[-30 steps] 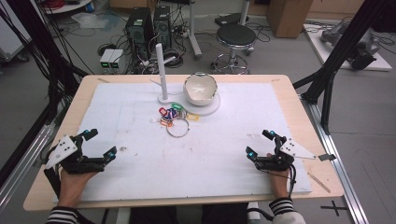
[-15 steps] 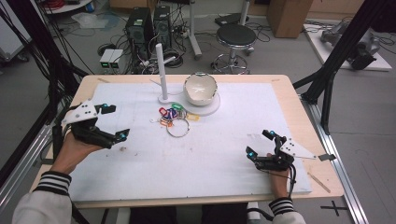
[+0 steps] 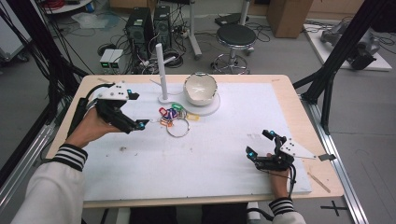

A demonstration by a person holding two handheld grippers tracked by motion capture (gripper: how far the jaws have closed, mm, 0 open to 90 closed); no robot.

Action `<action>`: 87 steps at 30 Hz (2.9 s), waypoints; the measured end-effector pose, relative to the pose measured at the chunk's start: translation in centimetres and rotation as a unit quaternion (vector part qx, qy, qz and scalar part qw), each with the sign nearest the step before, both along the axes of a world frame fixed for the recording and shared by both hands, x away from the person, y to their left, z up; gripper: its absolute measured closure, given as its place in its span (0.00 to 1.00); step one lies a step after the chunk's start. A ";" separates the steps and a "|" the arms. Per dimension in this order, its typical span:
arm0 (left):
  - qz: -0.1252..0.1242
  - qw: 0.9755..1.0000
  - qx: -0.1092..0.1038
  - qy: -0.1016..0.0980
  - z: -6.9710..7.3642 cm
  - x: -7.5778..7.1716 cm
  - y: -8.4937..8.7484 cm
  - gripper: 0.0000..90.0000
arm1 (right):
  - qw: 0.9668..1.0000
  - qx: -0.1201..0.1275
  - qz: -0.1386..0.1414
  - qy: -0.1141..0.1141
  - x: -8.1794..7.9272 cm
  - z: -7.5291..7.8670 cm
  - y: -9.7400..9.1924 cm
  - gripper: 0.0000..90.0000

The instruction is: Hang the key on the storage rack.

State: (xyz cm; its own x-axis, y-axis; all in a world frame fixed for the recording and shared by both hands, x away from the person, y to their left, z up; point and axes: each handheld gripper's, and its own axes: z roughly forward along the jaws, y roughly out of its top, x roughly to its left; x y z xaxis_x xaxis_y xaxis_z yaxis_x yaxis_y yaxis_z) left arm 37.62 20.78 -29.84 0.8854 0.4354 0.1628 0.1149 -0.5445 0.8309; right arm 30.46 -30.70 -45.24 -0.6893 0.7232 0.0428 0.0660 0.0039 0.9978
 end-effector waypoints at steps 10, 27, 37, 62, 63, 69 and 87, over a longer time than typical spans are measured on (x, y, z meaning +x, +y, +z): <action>-0.049 0.994 0.092 0.026 0.4 2.8 -5.5 0.02 | 1.000 0.000 0.001 0.000 0.0 0.0 0.0 0.03; -0.087 0.975 0.188 0.075 -1.9 5.4 -11.9 0.02 | 1.000 0.001 0.002 0.000 0.0 0.0 0.0 0.03; -0.095 0.961 0.241 0.092 -4.0 6.4 -13.9 0.02 | 1.000 0.001 0.002 0.000 -0.1 0.0 0.0 0.03; -0.108 0.930 0.319 0.147 -8.9 7.0 -15.6 0.08 | 1.000 0.001 0.001 0.000 0.0 0.0 0.0 0.03; -0.106 0.929 0.324 0.147 -9.0 7.0 -15.6 0.08 | 1.000 0.001 0.001 0.000 0.0 0.0 0.0 0.03; -0.100 0.927 0.330 0.148 -9.1 7.0 -15.7 0.13 | 1.000 0.001 0.001 0.000 0.0 0.0 -0.1 0.03; -0.087 0.916 0.351 0.175 -10.1 7.2 -16.3 0.33 | 1.000 0.002 0.001 0.001 0.0 0.0 0.0 0.03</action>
